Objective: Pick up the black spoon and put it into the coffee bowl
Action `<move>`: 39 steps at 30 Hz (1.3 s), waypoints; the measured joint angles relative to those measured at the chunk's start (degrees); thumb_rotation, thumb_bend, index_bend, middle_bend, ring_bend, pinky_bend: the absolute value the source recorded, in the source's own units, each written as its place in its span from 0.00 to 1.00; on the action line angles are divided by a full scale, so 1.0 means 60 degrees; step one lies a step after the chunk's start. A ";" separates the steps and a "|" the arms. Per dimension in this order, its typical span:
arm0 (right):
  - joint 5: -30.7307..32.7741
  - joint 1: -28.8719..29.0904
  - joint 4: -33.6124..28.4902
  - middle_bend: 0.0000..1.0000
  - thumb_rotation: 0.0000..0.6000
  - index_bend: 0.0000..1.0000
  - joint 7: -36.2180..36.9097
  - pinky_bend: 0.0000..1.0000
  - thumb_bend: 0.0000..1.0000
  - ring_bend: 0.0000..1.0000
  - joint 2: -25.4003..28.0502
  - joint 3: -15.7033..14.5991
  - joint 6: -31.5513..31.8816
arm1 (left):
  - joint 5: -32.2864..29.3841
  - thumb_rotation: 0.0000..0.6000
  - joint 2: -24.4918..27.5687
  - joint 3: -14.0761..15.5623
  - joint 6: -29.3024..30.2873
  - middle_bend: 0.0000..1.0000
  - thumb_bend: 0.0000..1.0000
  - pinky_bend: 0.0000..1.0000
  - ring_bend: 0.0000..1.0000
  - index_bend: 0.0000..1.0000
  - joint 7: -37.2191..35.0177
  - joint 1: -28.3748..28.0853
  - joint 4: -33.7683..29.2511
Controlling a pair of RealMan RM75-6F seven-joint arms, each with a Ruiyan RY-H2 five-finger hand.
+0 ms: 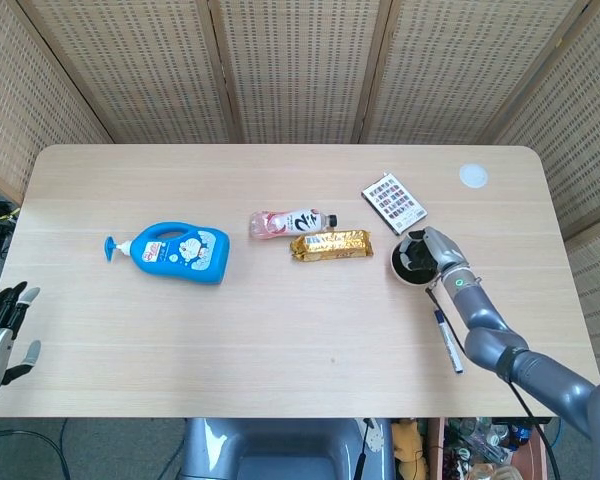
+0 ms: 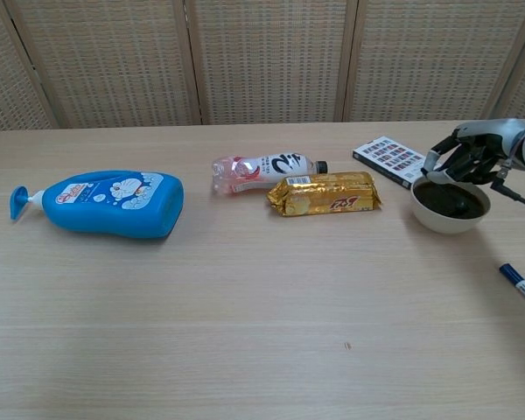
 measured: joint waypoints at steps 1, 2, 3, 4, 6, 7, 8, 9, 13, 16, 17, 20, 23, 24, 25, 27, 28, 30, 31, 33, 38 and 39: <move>-0.0023 -0.0008 -0.0028 0.90 1.00 0.74 0.0004 1.00 0.64 0.89 0.0002 0.0007 -0.0006 | 0.0000 1.00 -0.0002 0.0002 0.0003 0.00 0.47 0.00 0.00 0.00 -0.0004 0.0003 0.0005; -0.0029 -0.0007 -0.0036 0.90 1.00 0.74 0.0005 1.00 0.64 0.89 -0.0006 0.0012 -0.0006 | -0.0003 1.00 -0.0003 0.0003 0.0007 0.00 0.47 0.00 0.00 0.00 -0.0016 0.0008 0.0016; -0.0033 0.0006 -0.0046 0.90 1.00 0.74 0.0001 1.00 0.64 0.89 -0.0039 0.0021 -0.0009 | -0.0013 1.00 -0.0004 0.0004 0.0010 0.00 0.47 0.00 0.00 0.00 -0.0023 0.0015 0.0027; -0.0029 0.0022 -0.0039 0.90 1.00 0.74 -0.0008 1.00 0.64 0.89 -0.0071 0.0026 -0.0009 | -0.0023 1.00 -0.0005 0.0005 0.0011 0.00 0.47 0.00 0.00 0.00 -0.0031 0.0021 0.0041; -0.0006 0.0067 0.0025 0.90 1.00 0.74 -0.0047 1.00 0.64 0.89 -0.0138 0.0035 0.0002 | -0.0047 1.00 -0.0003 0.0010 0.0008 0.00 0.47 0.00 0.00 0.00 -0.0054 0.0036 0.0069; 0.0024 0.0106 0.0098 0.90 1.00 0.74 -0.0079 1.00 0.64 0.89 -0.0189 0.0044 0.0008 | -0.0055 1.00 -0.0001 0.0012 0.0011 0.00 0.47 0.00 0.00 0.00 -0.0062 0.0046 0.0081; 0.0055 0.0137 0.0158 0.90 1.00 0.74 -0.0102 1.00 0.64 0.89 -0.0227 0.0051 0.0009 | -0.0064 1.00 -0.0001 0.0015 0.0020 0.00 0.47 0.00 0.00 0.00 -0.0078 0.0059 0.0094; 0.0091 0.0169 0.0221 0.90 1.00 0.74 -0.0126 1.00 0.64 0.89 -0.0264 0.0058 0.0008 | -0.0074 1.00 -0.0001 0.0017 0.0024 0.00 0.47 0.00 0.00 0.00 -0.0088 0.0068 0.0104; 0.0247 0.0328 0.0553 0.90 1.00 0.74 -0.0274 1.00 0.64 0.89 -0.0431 0.0077 -0.0013 | -0.0108 1.00 -0.0004 0.0025 0.0018 0.00 0.47 0.00 0.00 0.00 -0.0110 0.0092 0.0139; 0.0397 0.0437 0.0854 0.90 1.00 0.74 -0.0396 1.00 0.64 0.89 -0.0540 0.0081 -0.0052 | -0.0128 1.00 -0.0014 0.0027 0.0012 0.00 0.47 0.00 0.00 0.00 -0.0122 0.0104 0.0164; 0.0450 0.0463 0.0958 0.90 1.00 0.74 -0.0437 1.00 0.64 0.89 -0.0567 0.0078 -0.0064 | -0.0134 1.00 -0.0019 0.0028 0.0008 0.00 0.47 0.00 0.00 0.00 -0.0128 0.0108 0.0176; 0.0660 0.0521 0.1242 0.90 1.00 0.74 -0.0573 1.00 0.64 0.89 -0.0636 0.0057 -0.0125 | -0.0140 1.00 -0.0031 0.0025 -0.0005 0.00 0.47 0.00 0.00 0.00 -0.0141 0.0105 0.0197; 0.0804 0.0496 0.1308 0.90 1.00 0.74 -0.0658 1.00 0.65 0.89 -0.0614 0.0018 -0.0195 | -0.0134 1.00 -0.0053 0.0026 -0.0051 0.00 0.47 0.00 0.00 0.00 -0.0148 0.0079 0.0218; 0.0823 0.0478 0.1293 0.90 1.00 0.74 -0.0678 1.00 0.65 0.89 -0.0588 0.0001 -0.0210 | -0.0133 1.00 -0.0056 0.0023 -0.0056 0.00 0.47 0.00 0.00 0.00 -0.0149 0.0072 0.0222; 0.0838 0.0461 0.1259 0.90 1.00 0.74 -0.0683 1.00 0.65 0.89 -0.0566 -0.0006 -0.0227 | -0.0127 1.00 -0.0063 0.0018 -0.0063 0.00 0.47 0.00 0.00 0.00 -0.0150 0.0061 0.0229; 0.0854 0.0413 0.1107 0.90 1.00 0.74 -0.0687 1.00 0.64 0.89 -0.0497 -0.0024 -0.0245 | -0.0097 1.00 -0.0082 0.0004 -0.0075 0.00 0.47 0.00 0.00 0.00 -0.0155 0.0029 0.0241; 0.0853 0.0393 0.1025 0.90 1.00 0.74 -0.0694 1.00 0.64 0.89 -0.0465 -0.0031 -0.0242 | -0.0084 1.00 -0.0086 0.0000 -0.0074 0.00 0.47 0.00 0.00 0.00 -0.0156 0.0021 0.0245; 0.0844 0.0352 0.0803 0.90 1.00 0.74 -0.0709 1.00 0.64 0.89 -0.0391 -0.0043 -0.0223 | -0.0054 1.00 -0.0087 -0.0009 -0.0063 0.00 0.47 0.00 0.00 0.00 -0.0164 0.0003 0.0247; 0.0838 0.0338 0.0711 0.90 1.00 0.74 -0.0718 1.00 0.64 0.89 -0.0362 -0.0047 -0.0212 | -0.0048 1.00 -0.0087 -0.0009 -0.0055 0.00 0.47 0.00 0.00 0.00 -0.0168 0.0004 0.0248; 0.0821 0.0322 0.0520 0.90 1.00 0.74 -0.0738 1.00 0.64 0.89 -0.0312 -0.0049 -0.0183 | -0.0045 1.00 -0.0086 -0.0007 -0.0044 0.00 0.47 0.00 0.00 0.00 -0.0181 0.0010 0.0256; 0.0784 0.0372 0.0277 0.90 1.00 0.74 -0.0814 1.00 0.65 0.89 -0.0296 -0.0059 -0.0158 | -0.0074 1.00 -0.0094 0.0009 -0.0050 0.00 0.47 0.00 0.00 0.00 -0.0208 0.0034 0.0297; 0.0785 0.0395 0.0271 0.90 1.00 0.74 -0.0834 1.00 0.65 0.89 -0.0315 -0.0065 -0.0159 | -0.0078 1.00 -0.0095 0.0012 -0.0052 0.00 0.47 0.00 0.00 0.00 -0.0217 0.0038 0.0304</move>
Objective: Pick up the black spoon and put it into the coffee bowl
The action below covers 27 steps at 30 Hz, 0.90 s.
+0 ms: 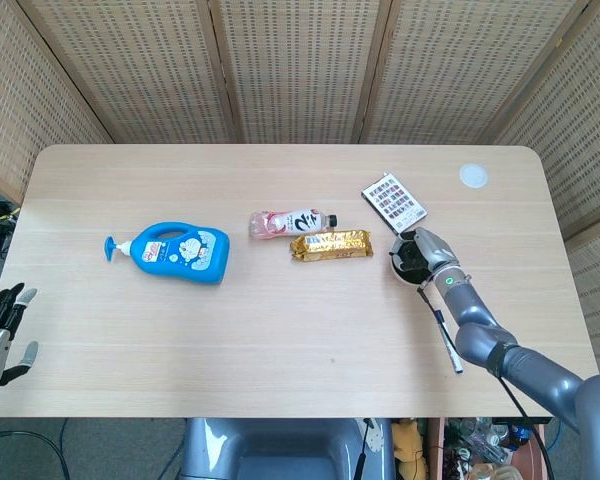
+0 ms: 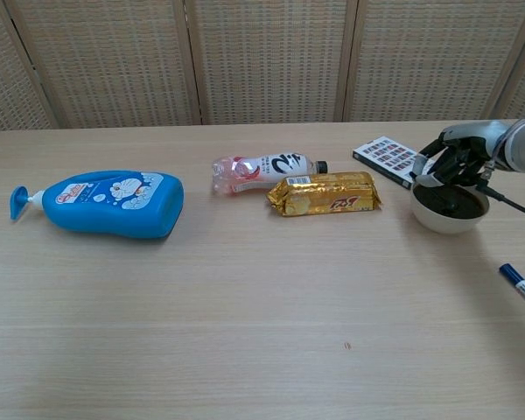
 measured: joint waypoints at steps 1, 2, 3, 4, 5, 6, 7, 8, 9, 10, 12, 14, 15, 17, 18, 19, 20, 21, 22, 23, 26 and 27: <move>0.0009 0.0035 0.0002 0.90 1.00 0.74 -0.0025 1.00 0.65 0.89 -0.0033 -0.0007 -0.0003 | -0.0004 1.00 -0.0001 0.0003 0.0001 0.00 0.47 0.00 0.00 0.00 -0.0009 0.0006 0.0007; 0.0020 0.0064 0.0012 0.90 1.00 0.74 -0.0043 1.00 0.65 0.89 -0.0059 -0.0011 -0.0006 | -0.0012 1.00 -0.0002 0.0007 0.0007 0.00 0.47 0.00 0.00 0.00 -0.0022 0.0018 0.0018; 0.0040 0.0101 0.0041 0.90 1.00 0.74 -0.0061 1.00 0.64 0.89 -0.0096 -0.0010 -0.0008 | -0.0019 1.00 -0.0003 0.0011 0.0013 0.00 0.47 0.00 0.00 0.00 -0.0031 0.0030 0.0029; 0.0056 0.0127 0.0071 0.90 1.00 0.74 -0.0073 1.00 0.64 0.89 -0.0122 -0.0006 -0.0007 | -0.0028 1.00 -0.0003 0.0013 0.0018 0.00 0.47 0.00 0.00 0.00 -0.0038 0.0039 0.0040; 0.0071 0.0153 0.0108 0.90 1.00 0.74 -0.0085 1.00 0.64 0.89 -0.0148 -0.0002 -0.0006 | -0.0041 1.00 -0.0003 0.0016 0.0023 0.00 0.47 0.00 0.00 0.00 -0.0046 0.0052 0.0054; 0.0086 0.0179 0.0153 0.90 1.00 0.74 -0.0100 1.00 0.64 0.89 -0.0172 -0.0001 -0.0005 | -0.0051 1.00 0.0000 0.0018 0.0028 0.00 0.47 0.00 0.00 0.00 -0.0053 0.0063 0.0062; 0.0115 0.0216 0.0226 0.90 1.00 0.74 -0.0119 1.00 0.65 0.89 -0.0205 0.0003 -0.0009 | -0.0062 1.00 0.0002 0.0021 0.0034 0.00 0.47 0.00 0.00 0.00 -0.0061 0.0076 0.0073; 0.0149 0.0243 0.0287 0.90 1.00 0.74 -0.0127 1.00 0.65 0.89 -0.0227 0.0011 -0.0016 | -0.0078 1.00 0.0004 0.0024 0.0044 0.00 0.47 0.00 0.00 0.00 -0.0073 0.0093 0.0089; 0.0204 0.0274 0.0375 0.90 1.00 0.74 -0.0137 1.00 0.65 0.89 -0.0253 0.0020 -0.0027 | -0.0092 1.00 0.0004 0.0029 0.0044 0.00 0.47 0.00 0.00 0.00 -0.0083 0.0106 0.0102; 0.0238 0.0293 0.0448 0.90 1.00 0.74 -0.0153 1.00 0.65 0.89 -0.0267 0.0018 -0.0035 | -0.0103 1.00 0.0003 0.0036 0.0042 0.00 0.47 0.00 0.00 0.00 -0.0095 0.0119 0.0117; 0.0315 0.0328 0.0632 0.90 1.00 0.74 -0.0226 1.00 0.64 0.89 -0.0294 -0.0021 -0.0050 | -0.0123 1.00 -0.0010 0.0044 0.0034 0.00 0.47 0.00 0.00 0.00 -0.0124 0.0135 0.0154; 0.0412 0.0342 0.0787 0.90 1.00 0.74 -0.0289 1.00 0.64 0.89 -0.0311 -0.0067 -0.0066 | -0.0121 1.00 -0.0030 0.0051 0.0020 0.00 0.47 0.00 0.00 0.00 -0.0145 0.0136 0.0177; 0.0494 0.0340 0.0884 0.90 1.00 0.74 -0.0321 1.00 0.64 0.89 -0.0315 -0.0098 -0.0081 | -0.0111 1.00 -0.0040 0.0053 0.0012 0.00 0.47 0.00 0.00 0.00 -0.0149 0.0131 0.0184; 0.0613 0.0327 0.1013 0.90 1.00 0.74 -0.0393 1.00 0.65 0.89 -0.0314 -0.0166 -0.0100 | -0.0089 1.00 -0.0059 0.0052 0.0000 0.00 0.47 0.00 0.00 0.00 -0.0154 0.0115 0.0200; 0.0653 0.0313 0.1048 0.90 1.00 0.74 -0.0432 1.00 0.65 0.89 -0.0307 -0.0205 -0.0104 | -0.0083 1.00 -0.0063 0.0048 -0.0004 0.00 0.47 0.00 0.00 0.00 -0.0152 0.0106 0.0203; 0.0699 0.0283 0.1058 0.90 1.00 0.74 -0.0462 1.00 0.65 0.89 -0.0280 -0.0240 -0.0110 | -0.0077 1.00 -0.0067 0.0044 -0.0008 0.00 0.47 0.00 0.00 0.00 -0.0149 0.0098 0.0204; 0.0717 0.0264 0.1046 0.90 1.00 0.74 -0.0476 1.00 0.65 0.89 -0.0254 -0.0255 -0.0112 | -0.0069 1.00 -0.0071 0.0039 -0.0016 0.00 0.47 0.00 0.00 0.00 -0.0143 0.0085 0.0203; 0.0720 0.0241 0.1005 0.90 1.00 0.74 -0.0491 1.00 0.65 0.89 -0.0221 -0.0270 -0.0103 | -0.0056 1.00 -0.0075 0.0036 -0.0026 0.00 0.47 0.00 0.00 0.00 -0.0137 0.0069 0.0201; 0.0711 0.0224 0.0956 0.90 1.00 0.74 -0.0505 1.00 0.65 0.89 -0.0192 -0.0281 -0.0084 | -0.0046 1.00 -0.0082 0.0033 -0.0041 0.00 0.47 0.00 0.00 0.00 -0.0130 0.0053 0.0201; 0.0693 0.0205 0.0893 0.90 1.00 0.74 -0.0519 1.00 0.65 0.89 -0.0163 -0.0289 -0.0054 | -0.0035 1.00 -0.0091 0.0033 -0.0065 0.00 0.47 0.00 0.00 0.00 -0.0122 0.0036 0.0201; 0.0619 0.0149 0.0584 0.90 1.00 0.74 -0.0529 1.00 0.65 0.89 -0.0046 -0.0285 0.0020 | -0.0022 1.00 -0.0101 0.0030 -0.0111 0.00 0.47 0.00 0.00 0.00 -0.0096 -0.0002 0.0190; 0.0580 0.0129 0.0420 0.90 1.00 0.74 -0.0536 1.00 0.65 0.89 0.0004 -0.0286 0.0042 | -0.0018 1.00 -0.0101 0.0026 -0.0111 0.00 0.47 0.00 0.00 0.00 -0.0091 -0.0007 0.0183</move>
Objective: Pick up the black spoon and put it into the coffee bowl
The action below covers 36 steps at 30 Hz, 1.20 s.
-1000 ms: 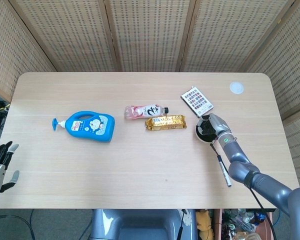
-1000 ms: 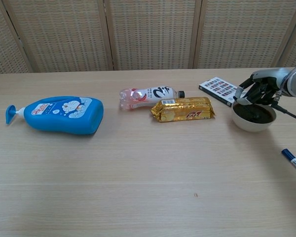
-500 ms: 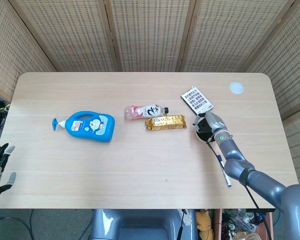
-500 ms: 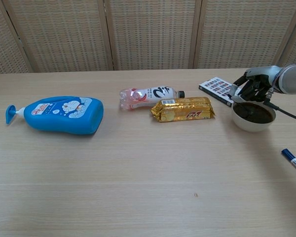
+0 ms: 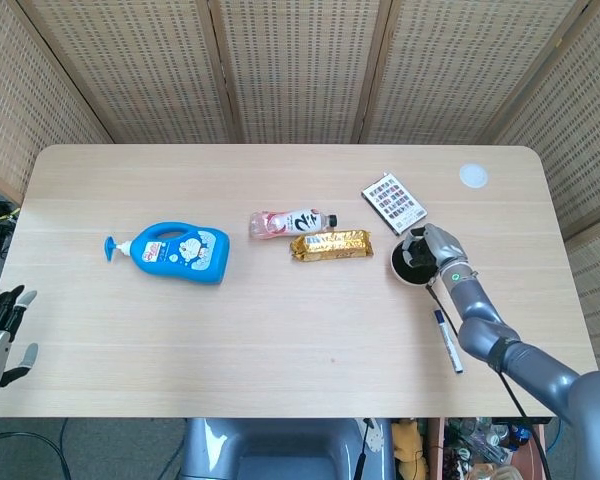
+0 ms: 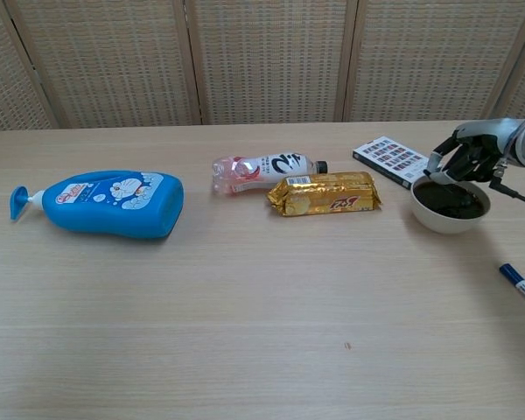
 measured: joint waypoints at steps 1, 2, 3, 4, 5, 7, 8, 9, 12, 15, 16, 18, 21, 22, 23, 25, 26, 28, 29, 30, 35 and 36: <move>-0.0029 -0.0009 -0.0133 0.90 1.00 0.74 -0.0002 1.00 0.65 0.89 0.0025 -0.0002 -0.0001 | 0.0001 1.00 0.0001 0.0001 0.0008 0.00 0.47 0.00 0.00 0.00 0.0000 0.0003 -0.0001; -0.0059 -0.0016 -0.0263 0.90 1.00 0.74 -0.0003 1.00 0.65 0.89 0.0043 -0.0004 -0.0007 | -0.0009 1.00 0.0002 0.0008 0.0009 0.00 0.47 0.00 0.00 0.00 -0.0002 0.0017 0.0008; -0.0104 -0.0021 -0.0404 0.90 1.00 0.74 -0.0004 1.00 0.65 0.89 0.0059 -0.0009 -0.0015 | -0.0017 1.00 0.0002 0.0014 0.0007 0.00 0.47 0.00 0.00 0.00 -0.0003 0.0023 0.0018; -0.0139 -0.0019 -0.0461 0.90 1.00 0.74 -0.0006 1.00 0.65 0.89 0.0059 -0.0013 -0.0025 | -0.0024 1.00 0.0002 0.0018 0.0005 0.00 0.47 0.00 0.00 0.00 -0.0006 0.0030 0.0023; -0.0156 -0.0009 -0.0474 0.90 1.00 0.74 -0.0008 1.00 0.65 0.89 0.0044 -0.0014 -0.0033 | -0.0036 1.00 0.0004 0.0022 0.0005 0.00 0.47 0.00 0.00 0.00 -0.0015 0.0040 0.0032; -0.0170 0.0045 -0.0405 0.90 1.00 0.74 -0.0017 1.00 0.65 0.89 -0.0046 -0.0005 -0.0031 | -0.0060 1.00 0.0007 0.0025 0.0008 0.00 0.47 0.00 0.00 0.00 -0.0026 0.0057 0.0049; -0.0171 0.0078 -0.0348 0.90 1.00 0.74 -0.0024 1.00 0.65 0.89 -0.0089 0.0001 -0.0034 | -0.0073 1.00 0.0011 0.0024 0.0015 0.00 0.47 0.00 0.00 0.00 -0.0033 0.0068 0.0054; -0.0170 0.0122 -0.0263 0.90 1.00 0.74 -0.0036 1.00 0.65 0.89 -0.0143 0.0009 -0.0040 | -0.0079 1.00 0.0012 0.0024 0.0023 0.00 0.47 0.00 0.00 0.00 -0.0035 0.0077 0.0057; -0.0151 0.0235 -0.0034 0.90 1.00 0.74 -0.0073 1.00 0.65 0.89 -0.0264 0.0035 -0.0052 | -0.0105 1.00 0.0016 0.0030 0.0034 0.00 0.47 0.00 0.00 0.00 -0.0042 0.0104 0.0069; -0.0082 0.0334 0.0223 0.90 1.00 0.74 -0.0119 1.00 0.65 0.89 -0.0337 0.0058 -0.0077 | -0.0126 1.00 0.0013 0.0044 0.0023 0.00 0.47 0.00 0.00 0.00 -0.0048 0.0125 0.0084; -0.0049 0.0356 0.0293 0.90 1.00 0.74 -0.0136 1.00 0.65 0.89 -0.0349 0.0060 -0.0090 | -0.0127 1.00 0.0010 0.0048 0.0022 0.00 0.47 0.00 0.00 0.00 -0.0048 0.0130 0.0084; 0.0046 0.0375 0.0420 0.90 1.00 0.74 -0.0176 1.00 0.65 0.89 -0.0356 0.0050 -0.0104 | -0.0121 1.00 0.0004 0.0047 0.0016 0.00 0.47 0.00 0.00 0.00 -0.0046 0.0125 0.0084; 0.0135 0.0326 0.0490 0.90 1.00 0.74 -0.0240 1.00 0.65 0.89 -0.0312 -0.0010 -0.0079 | -0.0097 1.00 -0.0005 0.0045 0.0008 0.00 0.47 0.00 0.00 0.00 -0.0043 0.0110 0.0082; 0.0153 0.0298 0.0488 0.90 1.00 0.74 -0.0251 1.00 0.65 0.89 -0.0288 -0.0028 -0.0070 | -0.0087 1.00 -0.0006 0.0046 0.0006 0.00 0.47 0.00 0.00 0.00 -0.0040 0.0106 0.0081; 0.0167 0.0274 0.0476 0.90 1.00 0.74 -0.0259 1.00 0.65 0.89 -0.0264 -0.0040 -0.0062 | -0.0079 1.00 -0.0007 0.0047 0.0004 0.00 0.47 0.00 0.00 0.00 -0.0036 0.0101 0.0080; 0.0186 0.0219 0.0420 0.90 1.00 0.74 -0.0278 1.00 0.65 0.89 -0.0204 -0.0073 -0.0041 | -0.0059 1.00 -0.0011 0.0044 -0.0001 0.00 0.47 0.00 0.00 0.00 -0.0034 0.0085 0.0073; 0.0189 0.0190 0.0378 0.90 1.00 0.74 -0.0285 1.00 0.65 0.89 -0.0172 -0.0087 -0.0027 | -0.0042 1.00 -0.0015 0.0044 -0.0006 0.00 0.47 0.00 0.00 0.00 -0.0029 0.0075 0.0067; 0.0186 0.0112 0.0240 0.90 1.00 0.74 -0.0286 1.00 0.65 0.89 -0.0089 -0.0104 0.0020 | -0.0013 1.00 -0.0020 0.0043 -0.0007 0.00 0.47 0.00 0.00 0.00 -0.0021 0.0058 0.0056; 0.0178 0.0080 0.0175 0.90 1.00 0.74 -0.0282 1.00 0.65 0.89 -0.0053 -0.0107 0.0046 | -0.0002 1.00 -0.0021 0.0042 -0.0008 0.00 0.47 0.00 0.00 0.00 -0.0019 0.0050 0.0049; 0.0160 0.0040 0.0094 0.90 1.00 0.74 -0.0279 1.00 0.65 0.89 -0.0006 -0.0110 0.0084 | 0.0008 1.00 -0.0021 0.0039 -0.0007 0.00 0.47 0.00 0.00 0.00 -0.0015 0.0042 0.0039; 0.0014 -0.0072 -0.0155 0.89 1.00 0.64 -0.0294 1.00 0.44 0.89 0.0164 -0.0102 0.0257 | 0.0012 1.00 0.0016 0.0031 0.0048 0.00 0.47 0.00 0.00 0.00 -0.0004 0.0062 0.0001; -0.0019 -0.0090 -0.0188 0.89 1.00 0.61 -0.0294 1.00 0.37 0.89 0.0192 -0.0093 0.0284 | 0.0011 1.00 0.0020 0.0035 0.0053 0.00 0.47 0.00 0.00 0.00 -0.0003 0.0068 -0.0002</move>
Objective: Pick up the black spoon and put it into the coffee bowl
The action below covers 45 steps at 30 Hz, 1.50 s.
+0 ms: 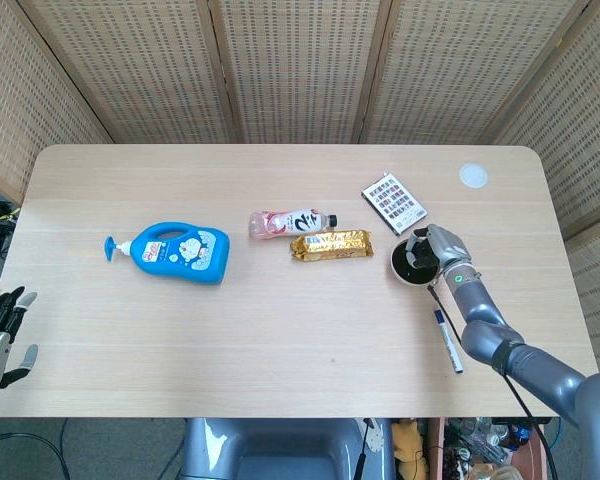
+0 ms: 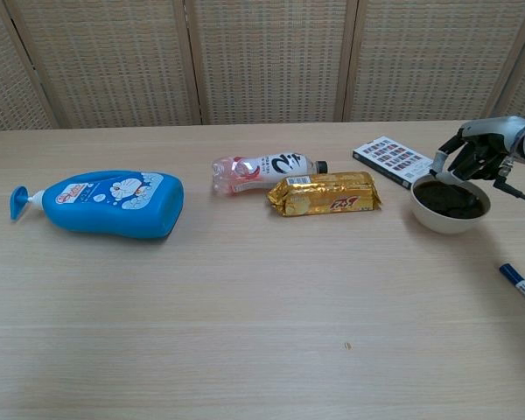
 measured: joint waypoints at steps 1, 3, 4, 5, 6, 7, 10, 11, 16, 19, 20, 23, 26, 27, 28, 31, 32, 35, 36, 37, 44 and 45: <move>-0.0027 -0.0012 -0.0030 0.89 1.00 0.59 -0.0003 1.00 0.33 0.89 0.0026 0.0002 0.0017 | 0.0001 1.00 0.0003 0.0006 0.0006 0.00 0.47 0.00 0.00 0.00 -0.0002 0.0008 -0.0001; -0.0089 -0.0031 -0.0099 0.89 1.00 0.54 -0.0030 1.00 0.25 0.89 0.0092 -0.0005 0.0019 | 0.0003 1.00 0.0007 0.0016 0.0011 0.00 0.47 0.00 0.00 0.00 -0.0007 0.0019 -0.0006; -0.0114 -0.0040 -0.0125 0.89 1.00 0.52 -0.0042 1.00 0.21 0.89 0.0108 -0.0009 0.0035 | 0.0002 1.00 0.0008 0.0018 0.0012 0.00 0.47 0.00 0.00 0.00 -0.0008 0.0022 -0.0009; -0.0130 -0.0048 -0.0149 0.89 1.00 0.50 -0.0052 1.00 0.19 0.89 0.0121 -0.0012 0.0051 | 0.0003 1.00 0.0009 0.0019 0.0014 0.00 0.47 0.00 0.00 0.00 -0.0009 0.0023 -0.0013; -0.0149 -0.0058 -0.0178 0.89 1.00 0.49 -0.0065 1.00 0.16 0.89 0.0139 -0.0016 0.0070 | 0.0005 1.00 0.0009 0.0021 0.0014 0.00 0.47 0.00 0.00 0.00 -0.0008 0.0024 -0.0015; -0.0163 -0.0066 -0.0200 0.89 1.00 0.47 -0.0073 1.00 0.13 0.89 0.0153 -0.0018 0.0087 | 0.0010 1.00 0.0010 0.0022 0.0019 0.00 0.47 0.00 0.00 0.00 -0.0008 0.0024 -0.0018; -0.0192 -0.0103 -0.0304 0.89 1.00 0.43 -0.0095 1.00 0.07 0.89 0.0220 -0.0018 0.0169 | 0.0033 1.00 0.0024 0.0018 0.0042 0.00 0.47 0.00 0.00 0.00 -0.0008 0.0023 -0.0037; -0.0194 -0.0115 -0.0323 0.89 1.00 0.43 -0.0102 1.00 0.06 0.89 0.0238 -0.0014 0.0208 | 0.0040 1.00 0.0030 0.0015 0.0051 0.00 0.47 0.00 0.00 0.00 -0.0007 0.0022 -0.0048; -0.0249 -0.0214 -0.0625 0.89 1.00 0.42 -0.0038 1.00 0.04 0.89 0.0424 0.0093 0.0398 | 0.0048 1.00 0.0047 0.0006 0.0078 0.00 0.47 0.00 0.00 0.00 -0.0008 0.0025 -0.0075; -0.0395 -0.0325 -0.0953 0.85 1.00 0.42 0.0084 1.00 0.04 0.89 0.0605 0.0213 0.0611 | 0.0051 1.00 0.0057 0.0006 0.0094 0.00 0.47 0.00 0.00 0.00 -0.0008 0.0034 -0.0078; -0.0462 -0.0370 -0.1070 0.83 1.00 0.42 0.0119 1.00 0.05 0.89 0.0669 0.0246 0.0705 | 0.0049 1.00 0.0065 0.0004 0.0101 0.00 0.47 0.00 0.00 0.00 -0.0010 0.0038 -0.0081; -0.0676 -0.0559 -0.1535 0.77 1.00 0.44 0.0282 1.00 0.16 0.86 0.0893 0.0381 0.1076 | 0.0044 1.00 0.0073 -0.0003 0.0120 0.00 0.47 0.00 0.00 0.00 -0.0018 0.0044 -0.0089; -0.0873 -0.0812 -0.2066 0.70 1.00 0.47 0.0447 1.00 0.25 0.77 0.1123 0.0519 0.1601 | 0.0040 1.00 0.0076 -0.0012 0.0153 0.00 0.47 0.00 0.00 0.00 -0.0011 0.0059 -0.0101; -0.0980 -0.0943 -0.2327 0.67 1.00 0.47 0.0496 1.00 0.26 0.73 0.1225 0.0562 0.1908 | 0.0039 1.00 0.0080 -0.0014 0.0160 0.00 0.47 0.00 0.00 0.00 -0.0004 0.0063 -0.0108; -0.1069 -0.1050 -0.2543 0.65 1.00 0.47 0.0528 1.00 0.27 0.69 0.1303 0.0590 0.2166 | 0.0037 1.00 0.0084 -0.0016 0.0165 0.00 0.47 0.00 0.00 0.00 -0.0001 0.0064 -0.0114; -0.1421 -0.1443 -0.3258 0.59 1.00 0.48 0.0581 0.96 0.27 0.60 0.1554 0.0639 0.3094 | 0.0037 1.00 0.0095 -0.0029 0.0194 0.00 0.47 0.00 0.00 0.00 0.0006 0.0070 -0.0140; -0.1536 -0.1561 -0.3434 0.58 1.00 0.48 0.0570 0.94 0.27 0.58 0.1615 0.0638 0.3384 | 0.0038 1.00 0.0103 -0.0039 0.0211 0.00 0.47 0.00 0.00 0.00 0.0002 0.0072 -0.0155; -0.2031 -0.1971 -0.3846 0.53 1.00 0.48 0.0343 0.88 0.27 0.53 0.1738 0.0536 0.4525 | 0.0055 1.00 0.0131 -0.0067 0.0297 0.00 0.47 0.00 0.00 0.00 0.0012 0.0082 -0.0207; -0.2271 -0.2151 -0.4002 0.52 1.00 0.48 0.0211 0.86 0.27 0.51 0.1769 0.0471 0.5041 | 0.0062 1.00 0.0142 -0.0074 0.0315 0.00 0.47 0.00 0.00 0.00 0.0021 0.0086 -0.0232; -0.2468 -0.2291 -0.4119 0.50 1.00 0.48 0.0102 0.82 0.27 0.49 0.1791 0.0414 0.5428 | 0.0068 1.00 0.0150 -0.0078 0.0326 0.00 0.47 0.00 0.00 0.00 0.0030 0.0088 -0.0249; -0.4318 -0.3443 -0.4949 0.37 1.00 0.47 -0.1137 0.54 0.27 0.30 0.1905 -0.0294 0.8035 | 0.0239 1.00 0.0148 -0.0075 0.0600 0.00 0.47 0.00 0.00 0.00 0.0079 0.0162 -0.0407; -0.4607 -0.3664 -0.5127 0.35 1.00 0.47 -0.1382 0.51 0.27 0.27 0.1932 -0.0457 0.8364 | 0.0265 1.00 0.0148 -0.0065 0.0635 0.00 0.47 0.00 0.00 0.00 0.0075 0.0179 -0.0420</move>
